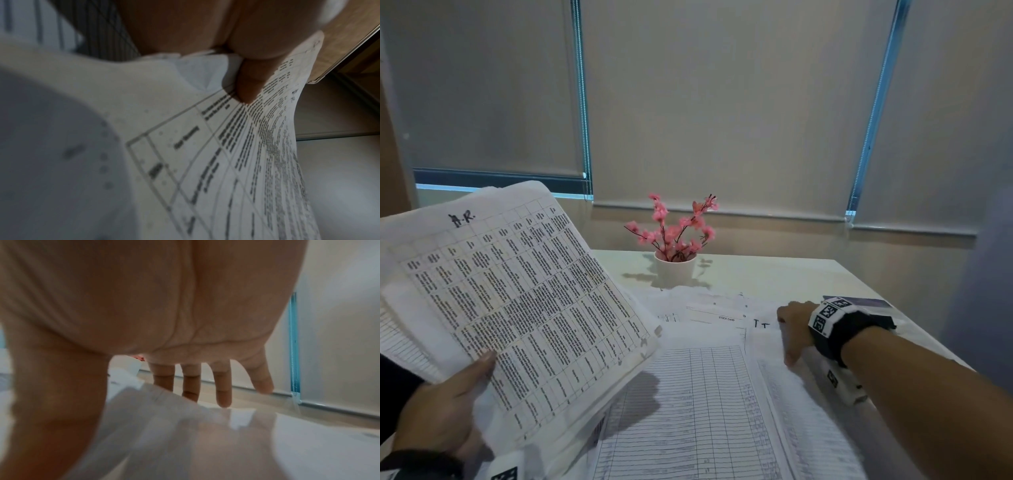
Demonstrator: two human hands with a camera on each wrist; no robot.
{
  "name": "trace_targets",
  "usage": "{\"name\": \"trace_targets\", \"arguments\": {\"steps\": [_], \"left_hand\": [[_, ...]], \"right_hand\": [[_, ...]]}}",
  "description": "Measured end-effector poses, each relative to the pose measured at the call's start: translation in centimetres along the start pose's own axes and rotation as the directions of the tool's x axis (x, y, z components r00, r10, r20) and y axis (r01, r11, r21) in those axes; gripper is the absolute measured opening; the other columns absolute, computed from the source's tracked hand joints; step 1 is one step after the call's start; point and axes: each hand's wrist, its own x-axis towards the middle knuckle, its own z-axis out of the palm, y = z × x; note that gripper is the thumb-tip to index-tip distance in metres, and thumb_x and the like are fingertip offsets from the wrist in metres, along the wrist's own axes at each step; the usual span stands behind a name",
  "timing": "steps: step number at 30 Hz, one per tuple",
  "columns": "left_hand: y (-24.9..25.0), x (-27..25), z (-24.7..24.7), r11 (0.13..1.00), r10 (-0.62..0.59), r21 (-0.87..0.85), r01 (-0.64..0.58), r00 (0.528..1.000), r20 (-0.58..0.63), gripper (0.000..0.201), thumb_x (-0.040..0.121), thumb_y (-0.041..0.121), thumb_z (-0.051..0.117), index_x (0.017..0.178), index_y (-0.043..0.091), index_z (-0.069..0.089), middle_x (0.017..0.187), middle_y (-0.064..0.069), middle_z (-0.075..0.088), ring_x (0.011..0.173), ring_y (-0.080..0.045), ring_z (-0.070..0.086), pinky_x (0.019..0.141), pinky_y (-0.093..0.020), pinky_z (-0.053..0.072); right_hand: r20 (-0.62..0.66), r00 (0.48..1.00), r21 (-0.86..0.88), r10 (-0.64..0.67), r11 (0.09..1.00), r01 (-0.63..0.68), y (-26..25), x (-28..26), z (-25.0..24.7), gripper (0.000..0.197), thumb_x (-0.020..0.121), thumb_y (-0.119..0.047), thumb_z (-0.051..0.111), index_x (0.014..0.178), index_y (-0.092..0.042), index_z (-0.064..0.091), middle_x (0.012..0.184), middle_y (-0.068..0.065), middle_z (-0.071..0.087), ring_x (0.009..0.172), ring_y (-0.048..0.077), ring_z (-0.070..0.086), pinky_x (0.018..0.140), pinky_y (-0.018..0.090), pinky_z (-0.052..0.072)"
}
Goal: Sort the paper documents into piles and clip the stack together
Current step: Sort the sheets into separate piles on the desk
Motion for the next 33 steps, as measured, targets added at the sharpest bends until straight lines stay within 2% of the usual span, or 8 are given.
{"name": "trace_targets", "arguments": {"steps": [5, 8, 11, 17, 21, 25, 28, 33], "left_hand": [[2.4, -3.1, 3.2, 0.999, 0.012, -0.049, -0.015, 0.999, -0.051, 0.048, 0.092, 0.041, 0.064, 0.126, 0.008, 0.061, 0.114, -0.008, 0.067, 0.101, -0.030, 0.065, 0.092, -0.045, 0.050], [2.4, -2.8, 3.0, 0.994, 0.017, -0.105, -0.025, 0.996, -0.084, 0.038, 0.093, 0.034, 0.068, 0.117, 0.005, 0.064, 0.099, 0.003, 0.079, 0.102, -0.033, 0.068, 0.090, -0.045, 0.053], [3.1, -3.8, 3.5, 0.994, -0.005, -0.107, -0.004, 0.996, -0.092, 0.043, 0.087, 0.030, 0.074, 0.119, 0.002, 0.069, 0.109, -0.007, 0.078, 0.103, -0.035, 0.072, 0.101, -0.056, 0.048], [5.2, -5.6, 5.0, 0.986, -0.002, -0.164, -0.027, 0.984, -0.176, 0.013, 0.092, 0.015, 0.070, 0.100, 0.005, 0.072, 0.104, -0.016, 0.074, 0.091, -0.030, 0.071, 0.091, -0.048, 0.054], [6.2, -6.8, 6.0, 0.977, 0.004, -0.209, -0.048, 0.978, -0.209, 0.009, 0.095, 0.009, 0.065, 0.100, 0.003, 0.069, 0.099, -0.014, 0.071, 0.086, -0.028, 0.068, 0.085, -0.043, 0.054], [7.1, -7.9, 6.4, 0.976, -0.003, -0.215, -0.046, 0.975, -0.223, 0.010, 0.096, 0.008, 0.063, 0.102, 0.002, 0.068, 0.094, -0.011, 0.072, 0.084, -0.027, 0.067, 0.070, -0.037, 0.056], [7.6, -8.4, 6.6, 0.986, 0.012, -0.161, -0.051, 0.973, -0.232, 0.007, 0.097, 0.009, 0.063, 0.095, 0.004, 0.067, 0.081, -0.006, 0.074, 0.076, -0.022, 0.067, 0.056, -0.034, 0.056], [7.0, -7.8, 5.9, 0.995, -0.009, -0.098, -0.016, 0.967, -0.256, 0.014, 0.093, 0.019, 0.070, 0.092, 0.006, 0.070, 0.092, -0.011, 0.073, 0.086, -0.031, 0.069, 0.087, -0.045, 0.054]], "right_hand": [[-0.080, 0.996, 0.019, -0.047, 0.999, 0.048, 0.6, -0.9, -1.7, 0.042, 0.078, -0.021, 0.077, 0.114, -0.009, 0.060, 0.120, 0.007, 0.058, 0.109, 0.027, 0.058, 0.083, 0.029, 0.044], [-0.108, 0.991, 0.067, -0.078, 0.994, 0.086, 1.4, -3.0, -3.5, 0.011, 0.077, -0.001, 0.061, 0.081, -0.011, 0.059, 0.083, 0.005, 0.059, 0.081, 0.024, 0.056, 0.063, 0.023, 0.038], [-0.254, 0.967, 0.111, -0.037, 0.992, 0.067, 1.9, -5.0, -6.2, 0.016, 0.078, -0.006, 0.051, 0.067, -0.016, 0.057, 0.069, -0.001, 0.060, 0.072, 0.022, 0.059, 0.057, 0.022, 0.041], [-0.400, 0.916, 0.190, 0.037, 0.981, 0.043, 1.8, -8.0, -12.5, 0.012, 0.077, -0.006, 0.054, 0.071, -0.013, 0.062, 0.074, 0.004, 0.066, 0.073, 0.023, 0.061, 0.066, 0.028, 0.048], [-0.344, 0.937, 0.161, -0.054, 0.980, 0.115, -2.1, -7.5, -12.8, 0.009, 0.080, -0.008, 0.058, 0.082, -0.005, 0.066, 0.087, 0.016, 0.069, 0.078, 0.027, 0.059, 0.056, 0.025, 0.036], [-0.189, 0.979, 0.283, -0.081, 0.950, 0.133, -7.5, -3.6, -9.3, 0.023, 0.058, -0.016, 0.067, 0.080, -0.010, 0.070, 0.083, 0.009, 0.070, 0.077, 0.023, 0.060, 0.062, 0.024, 0.045], [-0.161, 0.978, 0.306, -0.133, 0.935, 0.178, -10.6, -1.5, -7.3, 0.034, 0.068, -0.014, 0.071, 0.101, -0.011, 0.071, 0.101, 0.009, 0.070, 0.089, 0.022, 0.059, 0.072, 0.025, 0.043], [-0.066, 0.980, 0.203, -0.188, 0.959, 0.198, -13.2, 0.3, -4.1, 0.038, 0.072, -0.031, 0.077, 0.103, -0.010, 0.072, 0.100, 0.006, 0.069, 0.088, 0.024, 0.065, 0.075, 0.032, 0.054]]}}
